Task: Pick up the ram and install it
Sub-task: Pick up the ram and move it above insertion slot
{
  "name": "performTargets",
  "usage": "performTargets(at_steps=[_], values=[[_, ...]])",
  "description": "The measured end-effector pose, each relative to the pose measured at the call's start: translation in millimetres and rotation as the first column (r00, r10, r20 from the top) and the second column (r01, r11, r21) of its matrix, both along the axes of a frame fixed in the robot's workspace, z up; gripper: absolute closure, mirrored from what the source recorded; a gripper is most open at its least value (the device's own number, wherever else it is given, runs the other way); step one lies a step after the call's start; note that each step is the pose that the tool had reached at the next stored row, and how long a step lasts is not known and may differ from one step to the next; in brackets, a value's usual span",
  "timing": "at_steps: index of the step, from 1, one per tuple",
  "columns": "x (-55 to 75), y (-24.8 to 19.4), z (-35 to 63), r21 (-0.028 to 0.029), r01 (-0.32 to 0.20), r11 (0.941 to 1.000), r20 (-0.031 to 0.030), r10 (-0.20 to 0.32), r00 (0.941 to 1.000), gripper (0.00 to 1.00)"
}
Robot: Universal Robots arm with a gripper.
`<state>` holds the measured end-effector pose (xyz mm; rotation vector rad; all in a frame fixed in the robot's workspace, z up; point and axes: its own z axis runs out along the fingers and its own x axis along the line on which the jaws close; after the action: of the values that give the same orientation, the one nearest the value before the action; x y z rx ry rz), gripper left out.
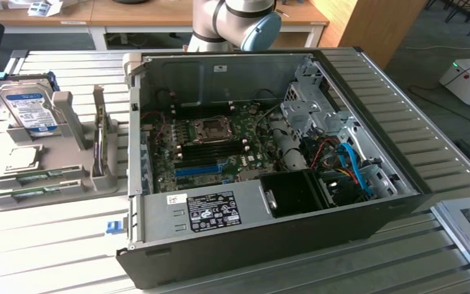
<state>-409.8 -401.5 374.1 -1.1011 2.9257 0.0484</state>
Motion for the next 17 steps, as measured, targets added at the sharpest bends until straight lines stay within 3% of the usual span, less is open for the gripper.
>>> performTargets(at_steps=[17], values=[[0.0, 0.0, 0.0, 0.0000, -0.108, 0.9942, 0.0000, 0.108, 0.9942, 0.90]])
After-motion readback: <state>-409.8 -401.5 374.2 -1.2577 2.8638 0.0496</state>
